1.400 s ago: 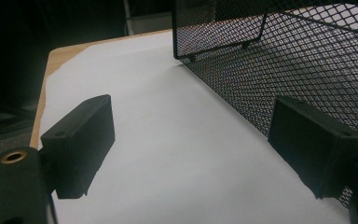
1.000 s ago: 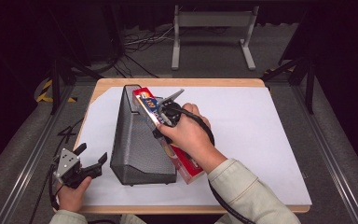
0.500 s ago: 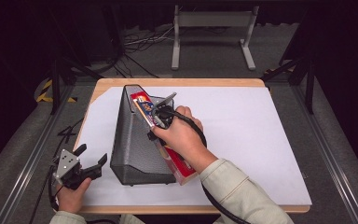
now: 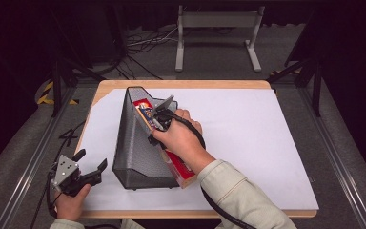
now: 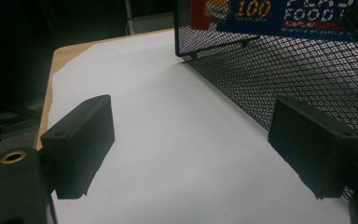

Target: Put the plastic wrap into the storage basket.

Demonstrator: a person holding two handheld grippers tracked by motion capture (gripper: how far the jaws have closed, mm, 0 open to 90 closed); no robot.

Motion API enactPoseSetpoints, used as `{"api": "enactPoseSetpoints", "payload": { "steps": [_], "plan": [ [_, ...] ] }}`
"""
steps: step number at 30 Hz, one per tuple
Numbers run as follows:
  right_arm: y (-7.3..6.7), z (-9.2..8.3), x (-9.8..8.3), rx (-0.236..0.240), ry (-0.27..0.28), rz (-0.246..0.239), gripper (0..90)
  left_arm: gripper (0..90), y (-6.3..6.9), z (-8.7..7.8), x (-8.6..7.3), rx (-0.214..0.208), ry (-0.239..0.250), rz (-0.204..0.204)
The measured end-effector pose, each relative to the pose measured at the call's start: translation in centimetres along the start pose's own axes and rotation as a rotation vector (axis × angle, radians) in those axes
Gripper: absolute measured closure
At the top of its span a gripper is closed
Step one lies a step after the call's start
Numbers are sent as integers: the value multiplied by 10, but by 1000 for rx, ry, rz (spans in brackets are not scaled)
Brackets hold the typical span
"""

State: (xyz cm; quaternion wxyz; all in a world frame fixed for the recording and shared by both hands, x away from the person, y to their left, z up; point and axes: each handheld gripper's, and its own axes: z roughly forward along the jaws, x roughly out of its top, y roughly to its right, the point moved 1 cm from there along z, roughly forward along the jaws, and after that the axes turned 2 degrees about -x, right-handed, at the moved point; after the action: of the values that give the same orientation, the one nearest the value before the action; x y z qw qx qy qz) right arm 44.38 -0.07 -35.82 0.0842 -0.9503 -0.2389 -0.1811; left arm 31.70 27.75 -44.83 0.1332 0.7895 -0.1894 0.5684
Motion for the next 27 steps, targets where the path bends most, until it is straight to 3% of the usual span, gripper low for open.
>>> {"api": "enactPoseSetpoints", "payload": {
  "steps": [12, 14, 18, 22, 27],
  "plan": [
    [-1, 10, 3, -15, -60, -10, 381, 152, 0, 2, 0, -3, -5, 8],
    [1, 12, 4, -1, -75, -3, 379, 152, 0, 2, 1, -4, -7, 10],
    [1, 10, 4, 8, -65, 2, 360, 152, 1, 3, 1, -5, -7, 8],
    [0, 3, 4, 26, 10, -17, 230, 153, 2, 5, 2, -11, -6, 12],
    [2, -13, 1, 41, 98, -51, 193, 154, 2, 8, 2, -13, -12, 16]
  ]
}}
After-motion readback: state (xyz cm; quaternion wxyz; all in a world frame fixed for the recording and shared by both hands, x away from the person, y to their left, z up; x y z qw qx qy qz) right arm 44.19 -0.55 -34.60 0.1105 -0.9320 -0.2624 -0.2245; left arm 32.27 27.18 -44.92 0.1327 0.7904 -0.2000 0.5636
